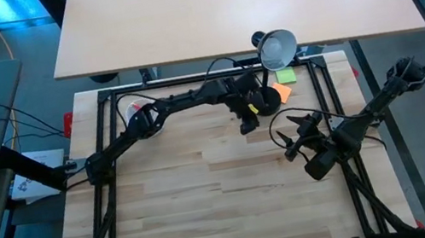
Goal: Screw lightbulb
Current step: Insert the light bulb into the desk lamp
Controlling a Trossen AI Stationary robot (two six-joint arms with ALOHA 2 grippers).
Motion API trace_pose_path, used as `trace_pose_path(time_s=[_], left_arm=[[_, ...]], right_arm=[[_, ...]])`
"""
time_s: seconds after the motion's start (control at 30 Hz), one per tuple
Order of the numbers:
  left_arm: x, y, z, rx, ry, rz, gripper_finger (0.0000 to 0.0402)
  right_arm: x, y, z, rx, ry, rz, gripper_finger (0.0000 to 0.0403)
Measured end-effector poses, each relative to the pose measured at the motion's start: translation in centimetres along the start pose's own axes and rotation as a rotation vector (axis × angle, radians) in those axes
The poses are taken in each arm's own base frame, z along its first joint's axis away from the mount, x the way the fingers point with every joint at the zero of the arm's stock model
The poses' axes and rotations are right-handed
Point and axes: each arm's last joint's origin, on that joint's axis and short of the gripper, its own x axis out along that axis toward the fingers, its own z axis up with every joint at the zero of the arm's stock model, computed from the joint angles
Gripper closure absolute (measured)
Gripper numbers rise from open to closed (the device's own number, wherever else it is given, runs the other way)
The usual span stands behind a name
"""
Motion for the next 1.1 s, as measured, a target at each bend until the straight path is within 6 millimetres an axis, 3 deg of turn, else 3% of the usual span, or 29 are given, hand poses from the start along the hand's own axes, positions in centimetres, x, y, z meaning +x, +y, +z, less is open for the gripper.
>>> trace_pose_path(time_s=[0.43,0.67,0.87,0.97,1.1], left_arm=[[1.0,-3.0,-1.1,-0.062,0.202,0.176,0.0356],[-1.4,-7.4,0.1,-0.011,0.251,0.369,0.0356],[-1.7,-11.7,0.4,0.043,0.282,0.464,0.0356],[-1.5,-12.9,0.0,0.070,0.324,0.591,0.0356],[-1.3,-12.6,-0.6,0.058,0.354,0.671,0.0356]], right_arm=[[0.0,0.0,0.0,0.006,-0.001,0.002,0.0111],[0.0,0.2,0.1,0.016,0.003,0.012,0.0111],[0.0,0.3,0.1,-0.013,0.001,0.017,0.0111],[0.0,0.4,0.2,0.002,0.001,0.023,0.0111],[0.0,0.5,0.2,0.011,0.002,0.029,0.0111]])
